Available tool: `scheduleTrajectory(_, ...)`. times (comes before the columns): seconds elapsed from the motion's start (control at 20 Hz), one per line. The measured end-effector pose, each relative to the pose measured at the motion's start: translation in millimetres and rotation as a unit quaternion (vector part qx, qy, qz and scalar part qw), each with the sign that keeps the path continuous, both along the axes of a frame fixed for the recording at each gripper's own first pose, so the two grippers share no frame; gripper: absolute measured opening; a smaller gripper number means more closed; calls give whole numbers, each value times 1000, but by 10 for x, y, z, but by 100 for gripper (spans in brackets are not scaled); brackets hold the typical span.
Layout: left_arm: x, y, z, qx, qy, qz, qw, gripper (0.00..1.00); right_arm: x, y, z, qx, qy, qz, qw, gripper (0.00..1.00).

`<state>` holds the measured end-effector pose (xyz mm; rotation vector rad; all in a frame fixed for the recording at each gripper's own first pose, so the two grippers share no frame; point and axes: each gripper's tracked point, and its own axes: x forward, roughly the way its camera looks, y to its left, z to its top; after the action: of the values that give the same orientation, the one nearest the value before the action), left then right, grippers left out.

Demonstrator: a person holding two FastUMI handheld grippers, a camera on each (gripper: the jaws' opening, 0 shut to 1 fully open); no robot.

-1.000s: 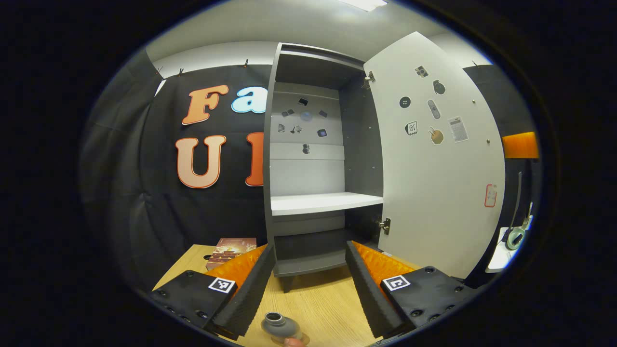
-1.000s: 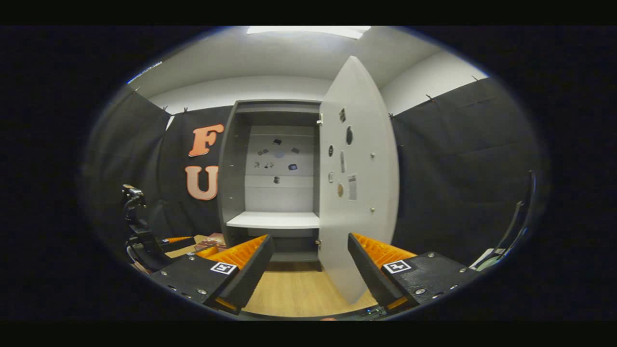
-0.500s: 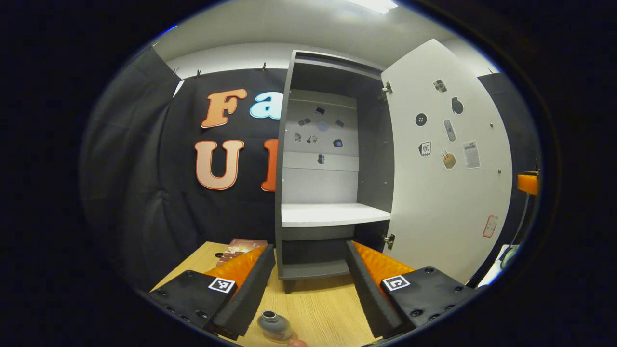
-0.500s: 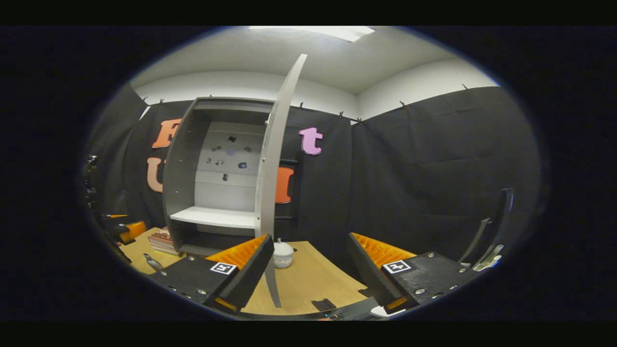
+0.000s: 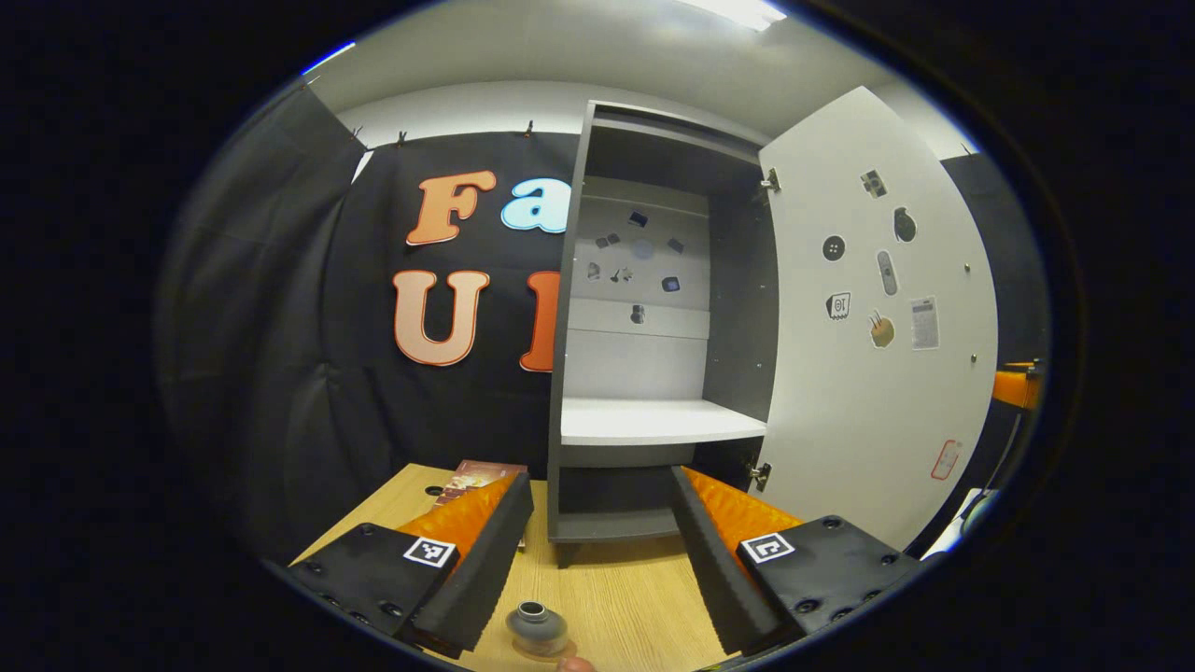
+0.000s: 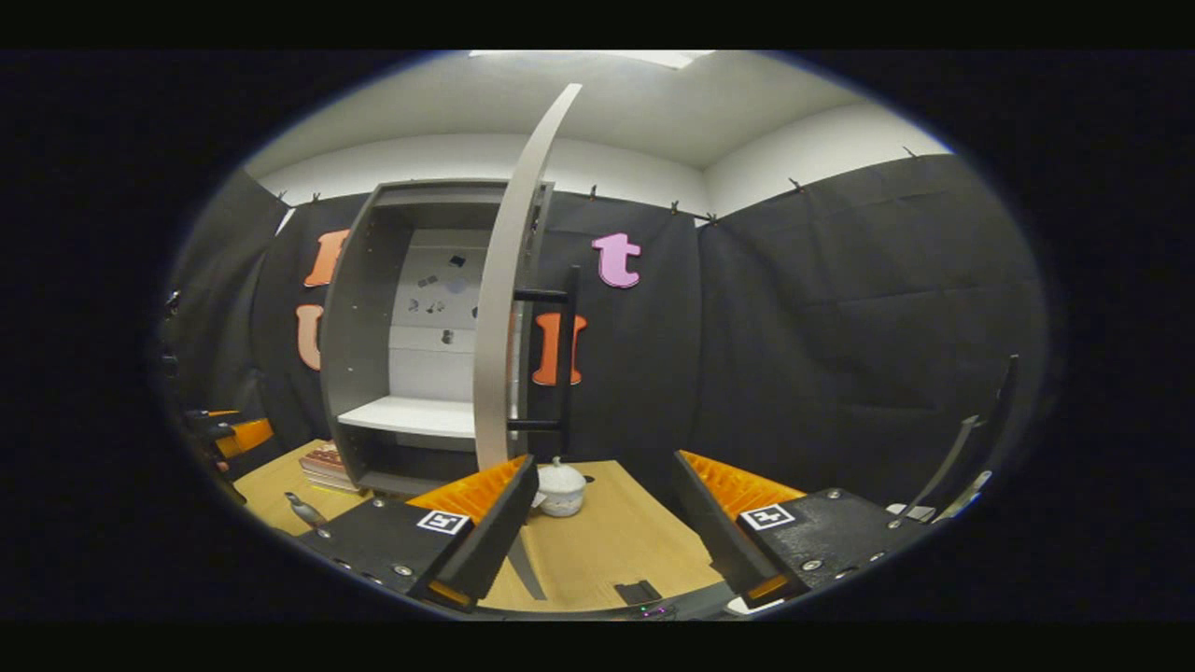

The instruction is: Open the cabinet door with the right hand, grasp the bottle in the cabinet with the left hand and place it on the coaster, then close the cabinet door with the right hand.

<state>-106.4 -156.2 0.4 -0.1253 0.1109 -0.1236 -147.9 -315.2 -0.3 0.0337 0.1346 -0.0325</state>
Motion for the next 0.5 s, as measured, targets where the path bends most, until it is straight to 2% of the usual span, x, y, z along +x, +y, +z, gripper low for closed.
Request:
scheduleTrajectory(0.25,23,312,47,-1,5,36,999,96,-24,436,-2,51,10,54,997,88)
scheduleTrajectory(0.35,14,450,69,8,5,53,999,99,-21,624,22,56,10,79,995,87)
scheduleTrajectory(0.4,0,514,71,14,4,60,998,95,0,737,40,56,8,92,994,86)
scheduleTrajectory(0.5,-19,595,70,18,6,71,997,95,12,989,56,61,11,123,990,84)
